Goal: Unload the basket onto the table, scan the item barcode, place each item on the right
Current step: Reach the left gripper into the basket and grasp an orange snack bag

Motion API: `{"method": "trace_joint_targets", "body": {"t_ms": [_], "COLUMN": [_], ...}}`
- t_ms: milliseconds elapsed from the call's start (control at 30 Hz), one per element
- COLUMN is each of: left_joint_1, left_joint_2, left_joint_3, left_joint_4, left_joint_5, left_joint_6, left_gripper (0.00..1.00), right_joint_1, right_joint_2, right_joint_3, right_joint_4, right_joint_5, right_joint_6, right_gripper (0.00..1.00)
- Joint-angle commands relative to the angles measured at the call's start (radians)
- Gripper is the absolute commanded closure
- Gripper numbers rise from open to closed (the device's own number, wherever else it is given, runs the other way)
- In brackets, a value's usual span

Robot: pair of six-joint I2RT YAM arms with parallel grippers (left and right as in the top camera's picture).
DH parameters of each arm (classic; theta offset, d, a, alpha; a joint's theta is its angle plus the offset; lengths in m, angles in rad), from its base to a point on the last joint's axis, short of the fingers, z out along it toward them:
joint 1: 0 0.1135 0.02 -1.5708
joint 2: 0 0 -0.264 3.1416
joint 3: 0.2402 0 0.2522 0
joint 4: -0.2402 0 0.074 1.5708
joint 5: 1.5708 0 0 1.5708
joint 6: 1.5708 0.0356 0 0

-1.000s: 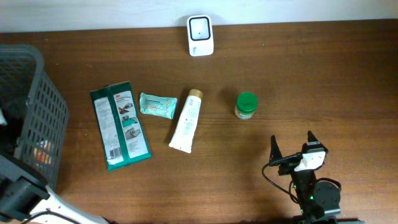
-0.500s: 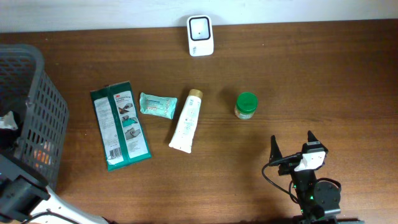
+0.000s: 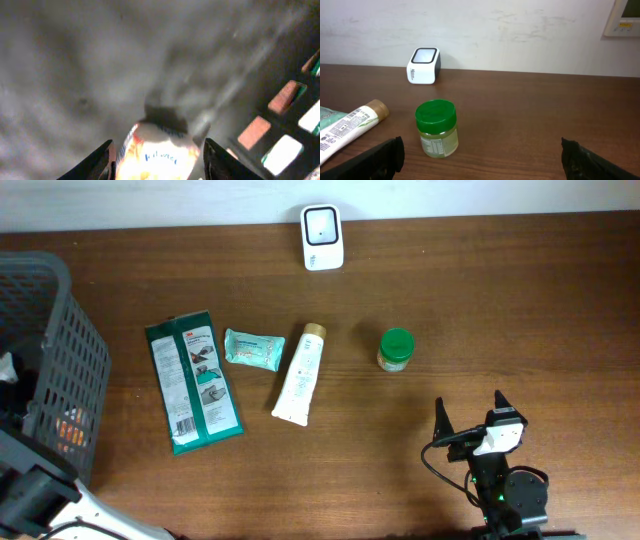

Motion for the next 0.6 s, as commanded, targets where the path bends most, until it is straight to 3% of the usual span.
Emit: {"method": "trace_joint_targets", "body": {"t_ms": [0, 267, 333, 467, 567], "left_joint_1": [-0.013, -0.032, -0.032, -0.032, -0.032], "left_joint_2": [-0.031, -0.03, -0.03, -0.031, -0.031], "left_joint_3": [-0.017, -0.162, -0.172, -0.172, -0.156], "left_joint_4": [-0.018, 0.07, 0.084, 0.097, 0.086], "left_joint_5": [-0.057, -0.155, -0.155, -0.156, -0.158], "left_joint_6": [-0.003, -0.007, -0.007, -0.006, -0.007], "left_gripper": [0.48, 0.52, 0.64, 1.0, 1.0], "right_joint_1": [0.009, 0.009, 0.009, 0.009, 0.009], "right_joint_2": [-0.006, -0.006, -0.006, -0.007, -0.007], "right_joint_3": [-0.007, -0.007, -0.007, -0.007, -0.007], "right_joint_4": [-0.004, -0.004, -0.004, -0.004, -0.004], "right_joint_5": [0.008, 0.008, 0.008, 0.008, 0.008], "right_joint_6": [-0.007, -0.007, -0.007, -0.007, -0.007], "right_gripper": [0.02, 0.02, 0.02, 0.02, 0.02]}}
